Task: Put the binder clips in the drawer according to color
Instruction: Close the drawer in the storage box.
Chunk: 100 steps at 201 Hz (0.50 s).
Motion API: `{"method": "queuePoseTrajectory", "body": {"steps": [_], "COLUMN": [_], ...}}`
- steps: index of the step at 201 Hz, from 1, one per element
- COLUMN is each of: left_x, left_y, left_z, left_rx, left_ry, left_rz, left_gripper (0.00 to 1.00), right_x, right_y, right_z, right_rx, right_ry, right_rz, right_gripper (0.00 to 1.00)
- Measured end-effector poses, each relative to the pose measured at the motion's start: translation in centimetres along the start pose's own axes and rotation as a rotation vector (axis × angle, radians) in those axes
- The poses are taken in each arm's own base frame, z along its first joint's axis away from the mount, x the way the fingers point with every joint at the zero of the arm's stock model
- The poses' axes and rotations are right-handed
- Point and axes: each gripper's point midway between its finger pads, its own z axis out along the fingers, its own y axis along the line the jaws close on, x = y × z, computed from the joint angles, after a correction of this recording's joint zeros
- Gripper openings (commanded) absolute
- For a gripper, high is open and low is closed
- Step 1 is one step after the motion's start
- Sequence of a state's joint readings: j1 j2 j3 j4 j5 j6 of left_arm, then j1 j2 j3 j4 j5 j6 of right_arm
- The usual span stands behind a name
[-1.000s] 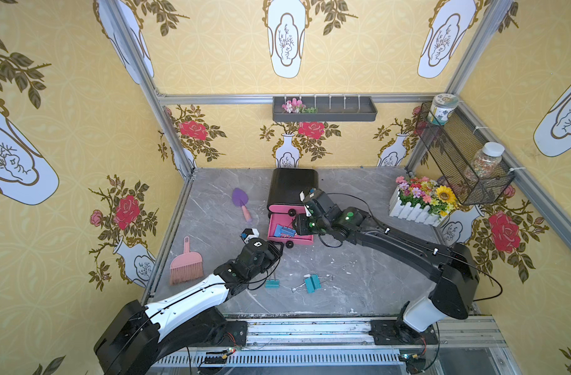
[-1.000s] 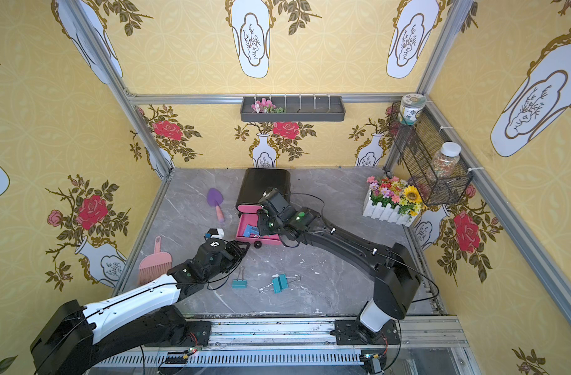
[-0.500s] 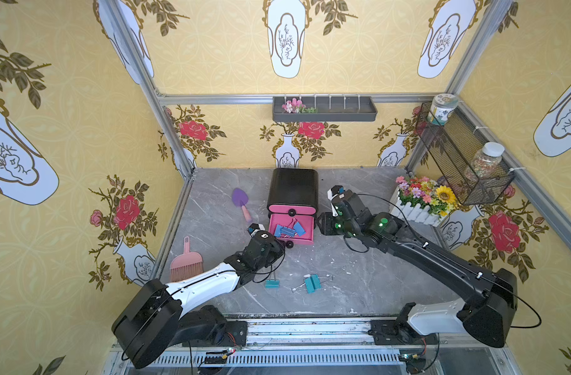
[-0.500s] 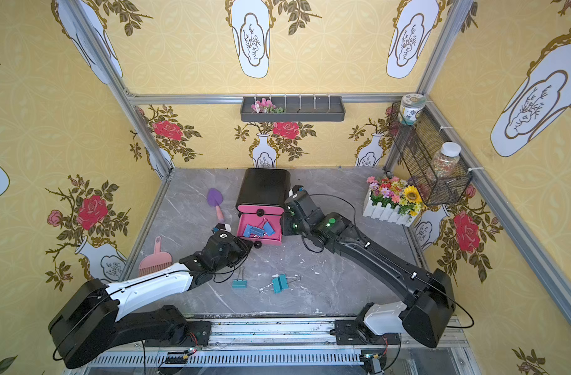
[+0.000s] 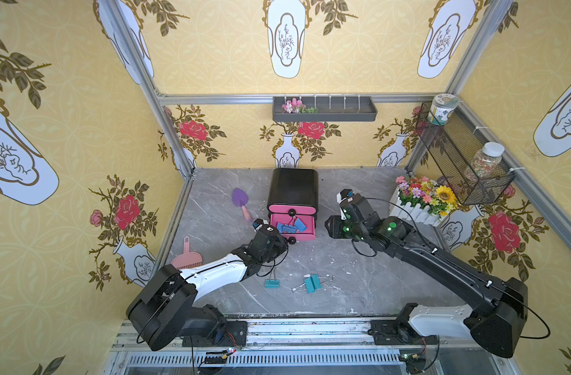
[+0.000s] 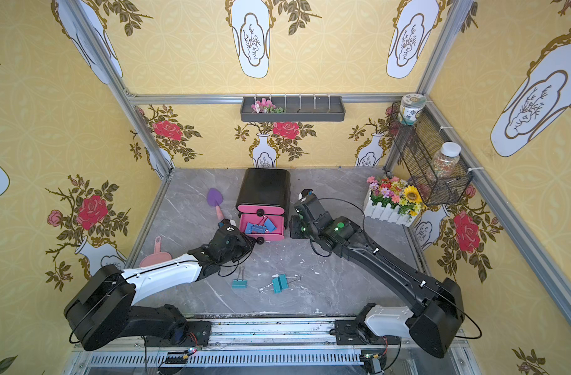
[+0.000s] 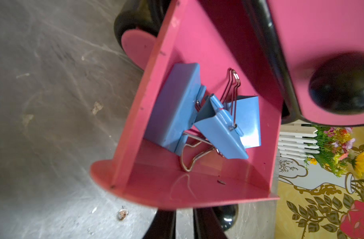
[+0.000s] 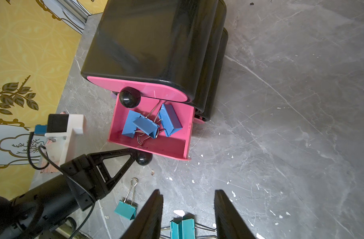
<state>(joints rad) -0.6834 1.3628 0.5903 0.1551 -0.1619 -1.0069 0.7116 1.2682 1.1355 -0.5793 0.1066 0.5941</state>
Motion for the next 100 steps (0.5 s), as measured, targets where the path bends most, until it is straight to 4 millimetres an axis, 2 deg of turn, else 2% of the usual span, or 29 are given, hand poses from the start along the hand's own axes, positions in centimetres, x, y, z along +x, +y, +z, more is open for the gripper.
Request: {"method": "queuePoseTrajectory", "body": {"steps": [76,100], "left_x": [-3.7,-4.5], "left_y": [-2.2,-2.7], "left_z": [1.8,2.6], "left_rx": [0.008,0.009], "left_ry": [-0.056,-0.063], "left_rz": [0.016,0.02], "left_gripper": [0.3,0.39], "right_x": [0.4,0.9], "right_y": [-0.3,-0.6], "right_z": [-0.2,-0.3], "right_rx": [0.0,0.003], "right_ry": [0.001,0.009], "right_rz": [0.004,0.004], "right_gripper": [0.46,0.46]}}
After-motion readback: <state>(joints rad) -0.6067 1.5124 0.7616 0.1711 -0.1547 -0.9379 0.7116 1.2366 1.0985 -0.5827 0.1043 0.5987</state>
